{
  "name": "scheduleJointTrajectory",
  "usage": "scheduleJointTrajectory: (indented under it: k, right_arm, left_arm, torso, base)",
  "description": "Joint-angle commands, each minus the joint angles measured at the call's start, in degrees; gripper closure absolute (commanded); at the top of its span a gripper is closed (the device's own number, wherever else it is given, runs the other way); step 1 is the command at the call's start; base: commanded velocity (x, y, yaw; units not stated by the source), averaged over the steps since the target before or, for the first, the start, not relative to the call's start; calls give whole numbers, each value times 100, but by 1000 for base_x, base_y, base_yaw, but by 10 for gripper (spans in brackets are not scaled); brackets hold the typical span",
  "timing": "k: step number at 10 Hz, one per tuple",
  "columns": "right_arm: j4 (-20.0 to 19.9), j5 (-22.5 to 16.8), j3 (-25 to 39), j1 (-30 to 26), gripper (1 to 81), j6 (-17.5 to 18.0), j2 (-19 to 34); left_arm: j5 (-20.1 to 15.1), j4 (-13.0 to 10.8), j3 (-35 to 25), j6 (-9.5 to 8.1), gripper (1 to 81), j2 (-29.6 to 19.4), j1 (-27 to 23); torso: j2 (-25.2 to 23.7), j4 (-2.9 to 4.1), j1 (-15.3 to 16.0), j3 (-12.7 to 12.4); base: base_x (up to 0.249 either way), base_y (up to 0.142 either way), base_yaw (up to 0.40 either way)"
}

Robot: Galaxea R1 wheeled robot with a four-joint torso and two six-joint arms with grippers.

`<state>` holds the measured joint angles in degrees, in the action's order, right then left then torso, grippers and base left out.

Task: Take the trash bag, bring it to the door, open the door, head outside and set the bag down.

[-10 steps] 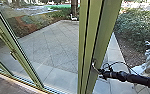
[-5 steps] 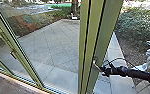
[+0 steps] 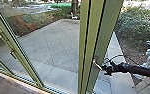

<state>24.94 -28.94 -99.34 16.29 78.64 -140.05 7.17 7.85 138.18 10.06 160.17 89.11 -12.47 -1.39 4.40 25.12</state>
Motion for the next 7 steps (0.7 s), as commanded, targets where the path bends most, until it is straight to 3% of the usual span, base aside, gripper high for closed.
scheduleJointTrajectory:
  k: [1, 7]
  right_arm:
    - [345, -595, -506, -1544, 10, -59, 519]
    - [309, -586, -348, -1931, 10, -68, 554]
  left_arm:
    - [-436, -20, -54, 5, 811, -73, 41]
    - [-436, -3, -54, 5, 811, -46, 67]
  torso:
    - [0, 0, 0, 0]
    - [5, 0, 5, 6]
  base:
    - [0, 0, 0]
    - [0, 0, 0]
